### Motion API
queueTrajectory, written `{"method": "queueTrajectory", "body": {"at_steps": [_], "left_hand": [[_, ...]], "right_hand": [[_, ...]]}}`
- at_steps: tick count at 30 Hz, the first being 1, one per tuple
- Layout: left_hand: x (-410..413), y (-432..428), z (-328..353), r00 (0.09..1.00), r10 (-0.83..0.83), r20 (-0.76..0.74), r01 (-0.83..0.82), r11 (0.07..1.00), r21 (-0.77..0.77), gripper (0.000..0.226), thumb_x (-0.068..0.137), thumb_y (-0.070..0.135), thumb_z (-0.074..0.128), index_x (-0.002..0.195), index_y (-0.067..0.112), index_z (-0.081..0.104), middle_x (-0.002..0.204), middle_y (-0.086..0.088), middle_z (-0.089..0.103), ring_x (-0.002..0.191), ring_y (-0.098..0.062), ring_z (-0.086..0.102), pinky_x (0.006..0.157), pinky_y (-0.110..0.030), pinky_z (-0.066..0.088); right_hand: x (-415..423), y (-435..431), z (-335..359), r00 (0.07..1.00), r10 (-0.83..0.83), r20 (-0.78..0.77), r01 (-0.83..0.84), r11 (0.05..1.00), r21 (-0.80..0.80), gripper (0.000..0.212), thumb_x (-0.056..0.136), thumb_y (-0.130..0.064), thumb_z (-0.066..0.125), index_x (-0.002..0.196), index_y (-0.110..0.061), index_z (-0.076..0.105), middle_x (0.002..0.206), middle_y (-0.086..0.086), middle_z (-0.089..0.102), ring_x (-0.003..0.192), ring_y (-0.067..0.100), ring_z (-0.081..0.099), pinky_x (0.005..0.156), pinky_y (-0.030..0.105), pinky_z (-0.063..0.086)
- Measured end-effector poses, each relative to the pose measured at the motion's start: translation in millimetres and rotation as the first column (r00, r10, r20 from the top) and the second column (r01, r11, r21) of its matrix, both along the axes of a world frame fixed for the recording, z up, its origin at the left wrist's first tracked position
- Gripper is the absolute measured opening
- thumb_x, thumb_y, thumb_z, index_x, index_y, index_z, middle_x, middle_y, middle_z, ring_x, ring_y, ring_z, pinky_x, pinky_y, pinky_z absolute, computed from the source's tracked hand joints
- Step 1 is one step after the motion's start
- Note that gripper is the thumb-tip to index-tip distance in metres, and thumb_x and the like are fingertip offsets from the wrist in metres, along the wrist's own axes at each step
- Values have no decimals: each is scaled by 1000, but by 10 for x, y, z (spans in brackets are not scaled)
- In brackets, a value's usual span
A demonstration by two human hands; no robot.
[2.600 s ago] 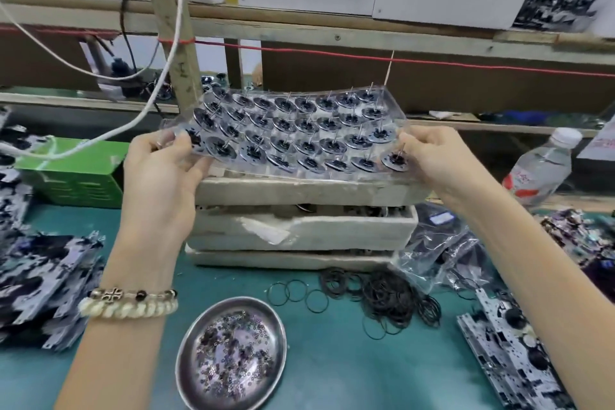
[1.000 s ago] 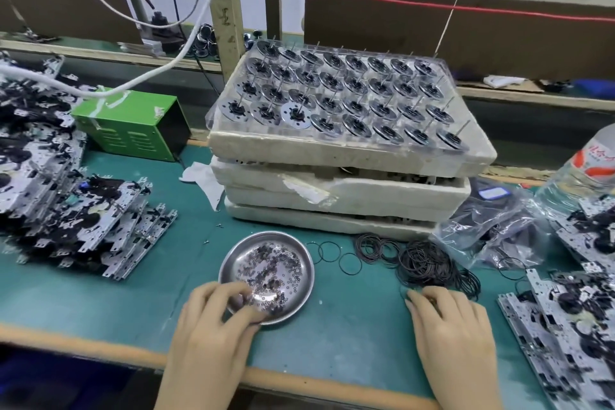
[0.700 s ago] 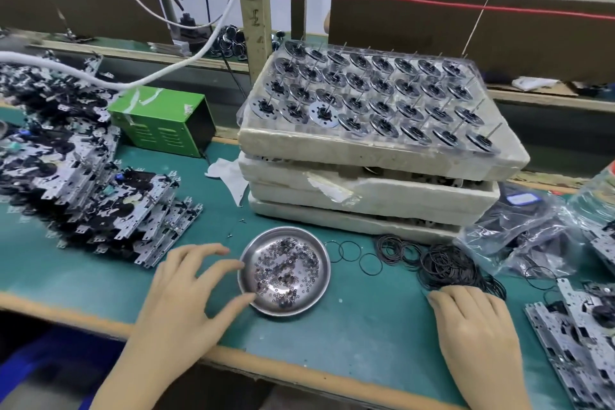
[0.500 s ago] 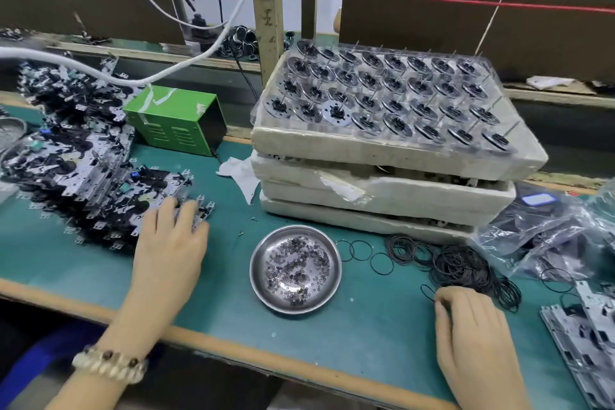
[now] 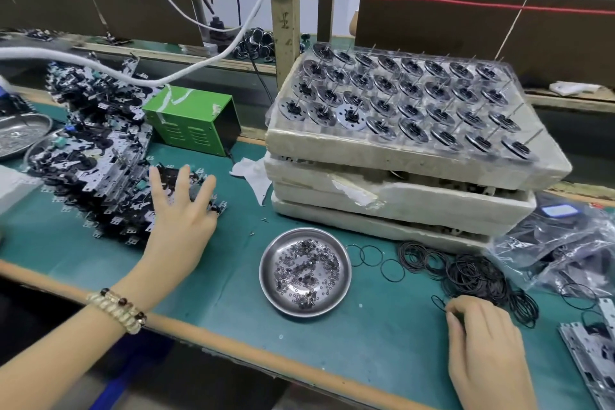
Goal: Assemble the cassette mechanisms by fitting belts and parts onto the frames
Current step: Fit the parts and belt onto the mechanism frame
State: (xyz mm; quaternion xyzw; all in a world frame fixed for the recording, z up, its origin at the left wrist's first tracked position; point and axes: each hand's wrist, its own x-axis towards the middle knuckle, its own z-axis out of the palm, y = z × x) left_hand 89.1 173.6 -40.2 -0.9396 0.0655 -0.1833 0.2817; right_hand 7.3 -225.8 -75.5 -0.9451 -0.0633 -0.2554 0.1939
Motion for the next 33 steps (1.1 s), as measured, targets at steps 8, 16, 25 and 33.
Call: {"method": "queueTrajectory", "body": {"at_steps": [8,16,25,33], "left_hand": [[2,-135,87,992,68,-107,-82,989,-125,33,29,-17,77,50,4,61,105,-24,61,93,-46,55,70,-49,44],[-21,-345,193,995,46,-84,-64,972,-227,35,27,-22,75,48,2,60,93,-24,61,87,-53,59,71,-56,50],[-58,-333,177,996,25,-91,-48,963,-264,31,41,-13,78,65,5,69,100,-20,64,97,-55,57,76,-54,48],[-377,-186,493,930,-181,320,344,732,-587,26,90,24,63,107,10,75,116,-10,68,113,-35,62,97,-47,46]], "right_hand": [[21,-11,-25,999,29,20,-29,1000,5,35,87,-22,39,81,-1,67,88,15,67,85,25,45,68,38,30],[25,-1,-46,1000,7,20,-8,1000,31,37,87,-24,39,82,-3,68,91,14,68,83,33,55,67,40,38],[36,-18,-60,1000,13,4,-13,1000,12,40,89,-29,40,78,-4,69,88,14,67,74,41,62,67,41,44],[7,65,-22,988,-88,128,88,996,12,37,86,-32,52,86,-7,78,87,13,70,76,38,65,71,36,45]]}}
